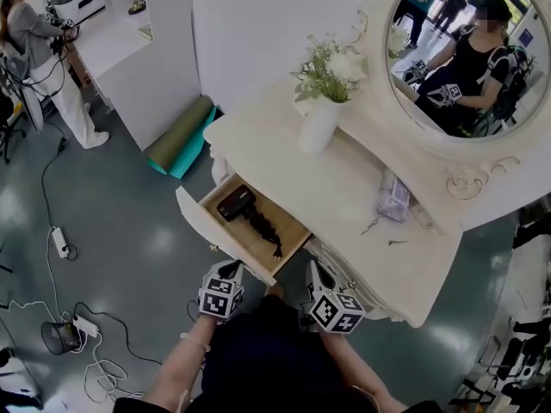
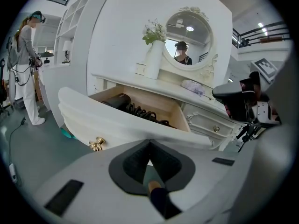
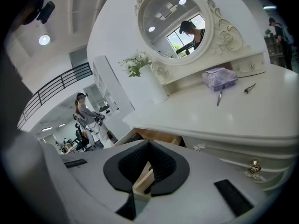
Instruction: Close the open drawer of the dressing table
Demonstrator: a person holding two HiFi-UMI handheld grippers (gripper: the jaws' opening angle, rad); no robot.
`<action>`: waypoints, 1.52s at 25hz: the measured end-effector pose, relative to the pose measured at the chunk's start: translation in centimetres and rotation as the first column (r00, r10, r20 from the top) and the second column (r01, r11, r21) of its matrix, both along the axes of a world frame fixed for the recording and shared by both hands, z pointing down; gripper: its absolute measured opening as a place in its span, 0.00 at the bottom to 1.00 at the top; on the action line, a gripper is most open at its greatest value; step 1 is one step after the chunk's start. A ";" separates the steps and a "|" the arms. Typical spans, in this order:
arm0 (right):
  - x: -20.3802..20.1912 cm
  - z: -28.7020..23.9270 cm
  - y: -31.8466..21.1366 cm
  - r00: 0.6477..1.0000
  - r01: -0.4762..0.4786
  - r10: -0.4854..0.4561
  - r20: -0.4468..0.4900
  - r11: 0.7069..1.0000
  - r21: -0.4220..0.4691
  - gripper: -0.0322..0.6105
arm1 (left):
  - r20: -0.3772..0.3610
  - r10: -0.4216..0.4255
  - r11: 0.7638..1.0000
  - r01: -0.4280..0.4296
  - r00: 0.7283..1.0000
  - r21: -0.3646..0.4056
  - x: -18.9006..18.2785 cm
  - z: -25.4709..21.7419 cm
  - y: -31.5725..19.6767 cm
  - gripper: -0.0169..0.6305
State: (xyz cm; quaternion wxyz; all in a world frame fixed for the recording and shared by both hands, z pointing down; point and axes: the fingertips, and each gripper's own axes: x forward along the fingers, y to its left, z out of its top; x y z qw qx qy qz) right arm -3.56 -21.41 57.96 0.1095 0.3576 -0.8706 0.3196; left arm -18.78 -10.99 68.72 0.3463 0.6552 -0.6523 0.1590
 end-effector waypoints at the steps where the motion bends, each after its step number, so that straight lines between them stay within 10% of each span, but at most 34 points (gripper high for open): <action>1: 0.0 0.0 -0.2 1.000 -0.003 0.003 0.003 1.000 -0.001 0.08 | -0.003 0.002 1.000 -0.002 1.000 -0.002 0.0 0.0 -0.2 0.05; 38: 3.1 0.1 -7.1 0.996 -0.085 0.086 0.021 0.996 -0.014 0.08 | 0.010 0.067 0.998 -0.067 0.998 -0.010 1.1 0.0 -8.5 0.05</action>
